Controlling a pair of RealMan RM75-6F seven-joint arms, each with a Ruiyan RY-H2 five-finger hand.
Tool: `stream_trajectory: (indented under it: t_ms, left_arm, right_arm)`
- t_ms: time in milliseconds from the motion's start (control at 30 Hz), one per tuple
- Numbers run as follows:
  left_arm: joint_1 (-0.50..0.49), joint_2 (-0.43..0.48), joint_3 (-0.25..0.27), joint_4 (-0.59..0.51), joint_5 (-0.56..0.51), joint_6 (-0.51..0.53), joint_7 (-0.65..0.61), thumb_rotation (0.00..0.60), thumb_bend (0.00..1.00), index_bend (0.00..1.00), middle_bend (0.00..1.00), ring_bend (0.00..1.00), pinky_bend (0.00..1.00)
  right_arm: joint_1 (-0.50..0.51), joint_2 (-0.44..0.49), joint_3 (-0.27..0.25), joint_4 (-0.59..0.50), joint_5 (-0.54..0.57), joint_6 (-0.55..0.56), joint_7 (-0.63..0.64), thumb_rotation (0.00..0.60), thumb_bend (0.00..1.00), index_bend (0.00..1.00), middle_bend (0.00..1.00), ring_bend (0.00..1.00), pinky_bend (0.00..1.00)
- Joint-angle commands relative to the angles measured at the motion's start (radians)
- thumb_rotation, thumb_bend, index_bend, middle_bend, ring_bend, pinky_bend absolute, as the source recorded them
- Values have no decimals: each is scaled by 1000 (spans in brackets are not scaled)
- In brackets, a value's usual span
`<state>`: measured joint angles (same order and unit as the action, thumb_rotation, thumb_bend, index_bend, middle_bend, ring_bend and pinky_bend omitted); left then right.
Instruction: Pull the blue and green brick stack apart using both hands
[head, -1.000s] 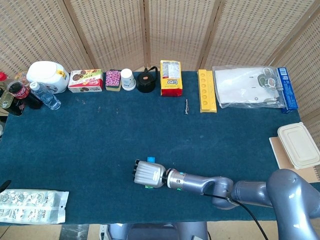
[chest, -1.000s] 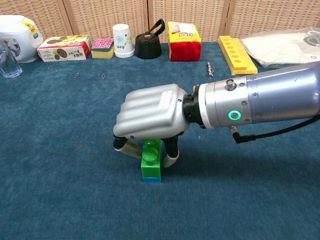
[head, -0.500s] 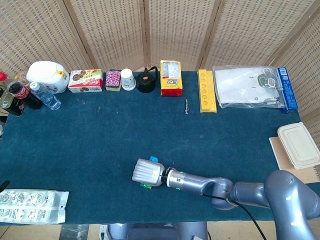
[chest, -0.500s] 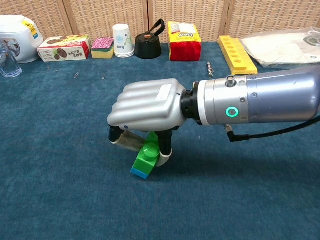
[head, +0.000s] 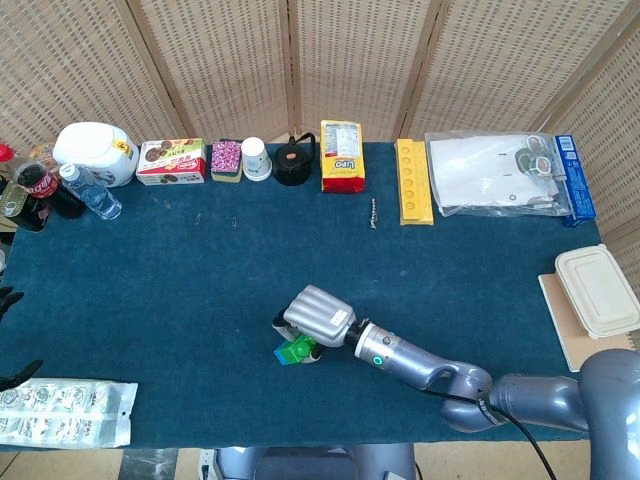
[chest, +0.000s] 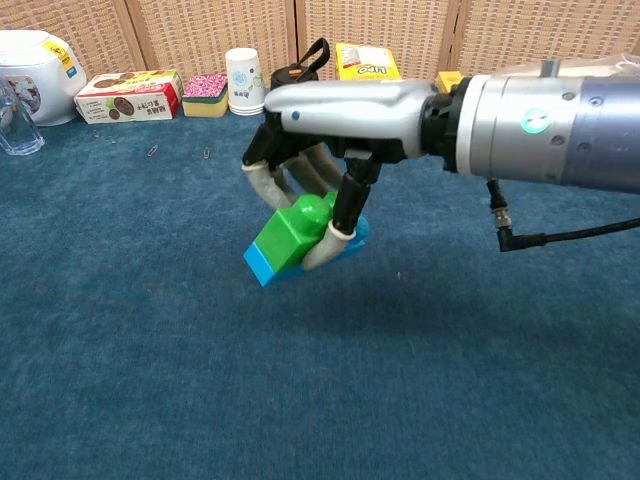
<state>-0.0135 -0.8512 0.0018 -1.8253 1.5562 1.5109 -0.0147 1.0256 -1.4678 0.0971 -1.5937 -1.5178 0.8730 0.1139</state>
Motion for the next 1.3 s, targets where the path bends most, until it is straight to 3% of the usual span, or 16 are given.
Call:
stream_trajectory:
  t_ms: [33, 500, 700, 900, 1167, 1300]
  left_arm:
    - [-27, 6, 1, -24, 22, -32, -5, 519, 219, 160, 144, 31, 198]
    - [-161, -66, -43, -132, 48, -162, 17, 521, 220, 160, 144, 58, 206]
    - [-245, -101, -76, -169, 1, -267, -73, 504, 219, 160, 144, 68, 208]
    - [-299, -163, -107, -150, -17, -301, -219, 518, 219, 209, 160, 107, 211]
    - [-382, -304, -164, -113, -38, -328, -407, 512, 258, 317, 291, 265, 352]
    - [-450, -352, -194, -121, -86, -408, -482, 508, 243, 334, 296, 270, 358]
  right_arm:
    - [-52, 62, 31, -73, 81, 23, 81, 600, 42, 684, 640, 656, 657]
    - [-182, 214, 104, -264, 252, 20, 440, 600, 62, 691, 641, 658, 661]
    - [-234, 251, 147, -320, 309, 26, 573, 600, 62, 693, 642, 661, 667]
    - [-268, 254, 170, -328, 310, 55, 600, 600, 62, 693, 642, 661, 667]
    - [-302, 223, 194, -317, 318, 113, 568, 600, 63, 697, 642, 661, 668]
    - [-322, 211, 205, -314, 312, 160, 533, 600, 63, 698, 641, 662, 668]
